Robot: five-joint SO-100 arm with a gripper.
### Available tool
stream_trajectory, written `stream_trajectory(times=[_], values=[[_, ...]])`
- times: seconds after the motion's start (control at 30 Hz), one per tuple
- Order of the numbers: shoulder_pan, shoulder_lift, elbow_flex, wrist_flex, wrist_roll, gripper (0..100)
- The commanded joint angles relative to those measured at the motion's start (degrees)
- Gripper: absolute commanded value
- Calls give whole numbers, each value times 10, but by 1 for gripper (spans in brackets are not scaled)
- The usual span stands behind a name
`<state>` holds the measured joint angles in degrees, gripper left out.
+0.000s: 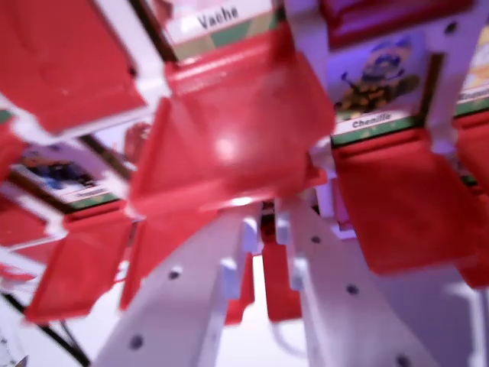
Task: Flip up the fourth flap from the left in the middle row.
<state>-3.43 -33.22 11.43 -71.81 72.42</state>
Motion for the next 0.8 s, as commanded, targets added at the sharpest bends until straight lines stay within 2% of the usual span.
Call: stream_trajectory(times=[0.0,0.4,0.77], values=[[4,-17,-63,23,1,2],[8,11,-86,45,4,2],[9,-17,-72,36,2,2]])
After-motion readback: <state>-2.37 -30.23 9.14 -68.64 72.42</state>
